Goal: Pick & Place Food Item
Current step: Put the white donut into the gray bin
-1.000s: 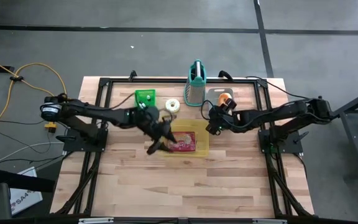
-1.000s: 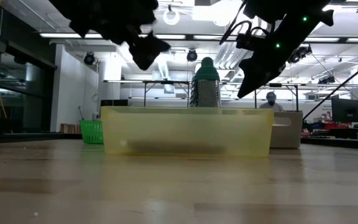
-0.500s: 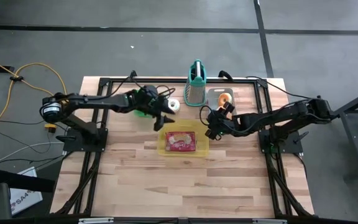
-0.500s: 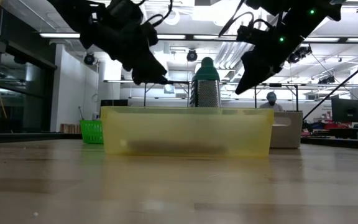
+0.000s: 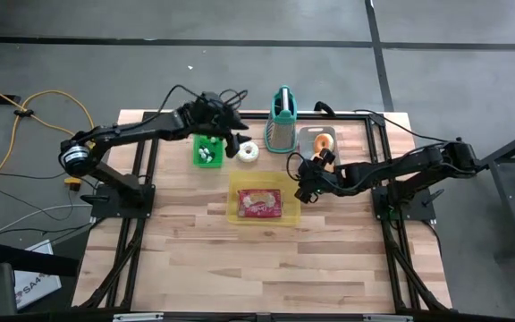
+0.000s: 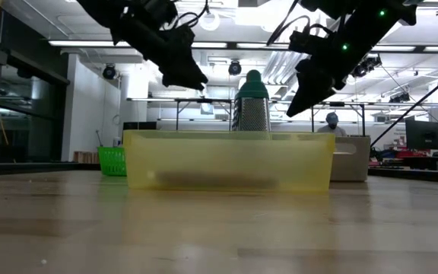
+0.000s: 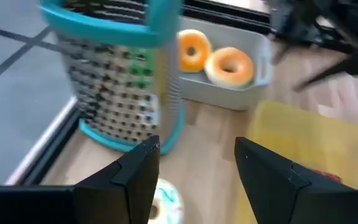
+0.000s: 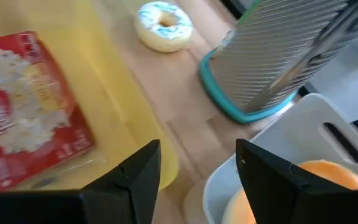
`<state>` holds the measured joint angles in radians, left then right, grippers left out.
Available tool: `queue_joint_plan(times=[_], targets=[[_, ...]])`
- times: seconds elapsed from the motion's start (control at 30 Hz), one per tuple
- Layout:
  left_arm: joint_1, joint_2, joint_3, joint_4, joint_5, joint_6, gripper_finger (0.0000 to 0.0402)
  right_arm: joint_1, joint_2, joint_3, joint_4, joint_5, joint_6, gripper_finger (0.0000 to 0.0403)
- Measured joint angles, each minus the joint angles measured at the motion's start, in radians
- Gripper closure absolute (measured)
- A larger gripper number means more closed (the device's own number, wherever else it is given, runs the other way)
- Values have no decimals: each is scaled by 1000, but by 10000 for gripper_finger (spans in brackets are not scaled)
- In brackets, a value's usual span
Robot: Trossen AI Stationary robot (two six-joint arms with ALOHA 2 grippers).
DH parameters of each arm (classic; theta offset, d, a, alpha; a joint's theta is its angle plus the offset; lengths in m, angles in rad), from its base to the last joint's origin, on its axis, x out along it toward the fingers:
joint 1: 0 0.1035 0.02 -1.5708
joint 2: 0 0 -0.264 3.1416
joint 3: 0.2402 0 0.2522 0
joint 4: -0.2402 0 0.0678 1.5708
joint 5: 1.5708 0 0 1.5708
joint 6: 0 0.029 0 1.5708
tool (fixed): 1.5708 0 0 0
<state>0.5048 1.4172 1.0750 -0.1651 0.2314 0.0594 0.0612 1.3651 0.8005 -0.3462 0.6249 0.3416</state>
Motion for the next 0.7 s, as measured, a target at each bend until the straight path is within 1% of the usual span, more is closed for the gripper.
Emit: queue_joint_plan(times=[0.1, 0.27, 0.37, 0.43, 0.53, 0.7], targets=[[34, 45, 52, -55, 1, -2, 201, 1, 0, 0, 0, -44, 22, 208], [50, 190, 189, -197, -5, 51, 201, 17, 0, 0, 0, -78, 50, 208], [43, 272, 270, -290, -79, 109, 201, 39, 0, 0, -1, -80, 56, 208], [36, 309, 312, -323, -136, 147, 201, 55, 0, 0, 0, -81, 58, 208], [34, 353, 348, -391, -159, 168, 201, 79, 0, 0, 0, -80, 73, 208], [29, 382, 349, -468, -159, 203, 201, 114, 0, 0, 2, -78, 84, 208]])
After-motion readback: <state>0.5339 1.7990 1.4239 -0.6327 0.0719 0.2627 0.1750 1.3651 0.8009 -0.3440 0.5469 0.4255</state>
